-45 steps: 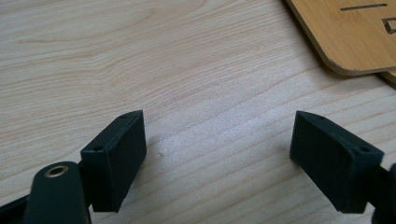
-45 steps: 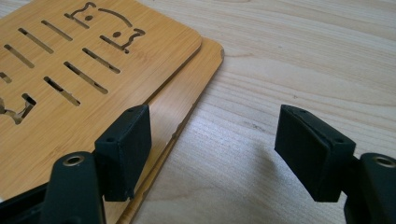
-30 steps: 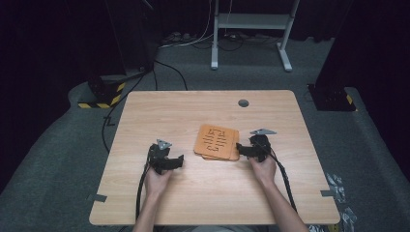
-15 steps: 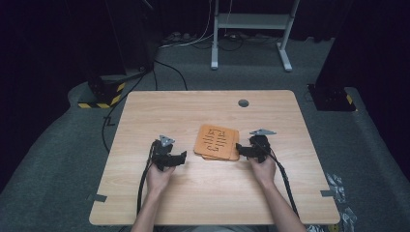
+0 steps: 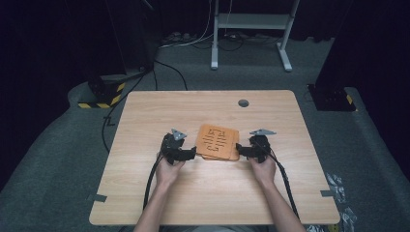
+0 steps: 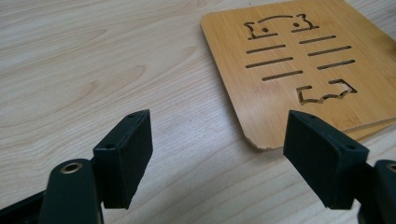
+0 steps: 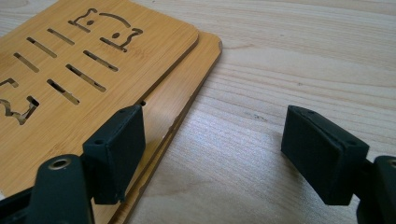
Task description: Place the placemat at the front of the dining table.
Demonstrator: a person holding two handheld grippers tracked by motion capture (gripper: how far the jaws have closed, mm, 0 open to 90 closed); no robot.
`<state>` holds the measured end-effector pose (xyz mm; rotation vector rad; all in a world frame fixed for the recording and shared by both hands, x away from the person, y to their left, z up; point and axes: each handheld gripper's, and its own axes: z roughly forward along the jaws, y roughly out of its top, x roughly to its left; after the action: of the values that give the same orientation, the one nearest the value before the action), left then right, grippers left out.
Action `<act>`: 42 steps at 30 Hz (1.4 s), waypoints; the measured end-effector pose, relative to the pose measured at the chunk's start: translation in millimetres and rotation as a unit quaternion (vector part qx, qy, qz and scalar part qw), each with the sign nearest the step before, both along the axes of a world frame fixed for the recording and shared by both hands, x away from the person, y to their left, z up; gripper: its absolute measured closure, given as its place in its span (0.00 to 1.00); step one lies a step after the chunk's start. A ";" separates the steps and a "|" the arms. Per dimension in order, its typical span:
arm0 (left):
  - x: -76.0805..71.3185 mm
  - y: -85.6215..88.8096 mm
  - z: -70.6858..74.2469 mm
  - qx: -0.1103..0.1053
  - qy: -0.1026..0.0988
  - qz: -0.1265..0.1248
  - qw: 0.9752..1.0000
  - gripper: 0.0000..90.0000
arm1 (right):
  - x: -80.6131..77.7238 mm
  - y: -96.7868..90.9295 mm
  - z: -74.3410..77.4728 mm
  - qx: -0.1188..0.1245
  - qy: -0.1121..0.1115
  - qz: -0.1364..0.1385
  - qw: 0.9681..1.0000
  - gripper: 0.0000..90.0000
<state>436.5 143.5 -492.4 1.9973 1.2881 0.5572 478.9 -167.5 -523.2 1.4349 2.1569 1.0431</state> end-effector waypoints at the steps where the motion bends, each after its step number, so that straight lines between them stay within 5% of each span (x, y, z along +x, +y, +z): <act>1: 1.4 -1.8 -0.4 0.002 0.001 -0.001 1.000 0.27 | 0.0 -0.1 0.1 0.000 0.000 0.000 1.000 0.24; 10: 8.4 -14.0 -8.3 0.016 0.000 0.000 1.000 0.29 | 0.0 -0.1 0.0 0.000 0.000 0.000 1.000 0.24; 24: 12.8 -12.3 -15.6 0.032 -0.003 0.018 0.999 0.31 | 0.0 -0.1 0.0 0.000 0.000 0.001 1.000 0.24; 35: 12.7 -9.8 -19.6 0.018 -0.010 0.020 1.000 0.33 | 0.0 -0.2 0.0 -0.001 0.000 0.001 1.000 0.24; 42: 13.0 -12.2 -22.2 0.036 -0.007 0.021 0.999 0.36 | 0.0 -0.4 0.0 -0.002 0.000 0.002 1.000 0.24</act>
<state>449.5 131.3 -514.6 2.0246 1.3210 0.6448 478.9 -167.9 -523.2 1.4299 2.1605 1.0409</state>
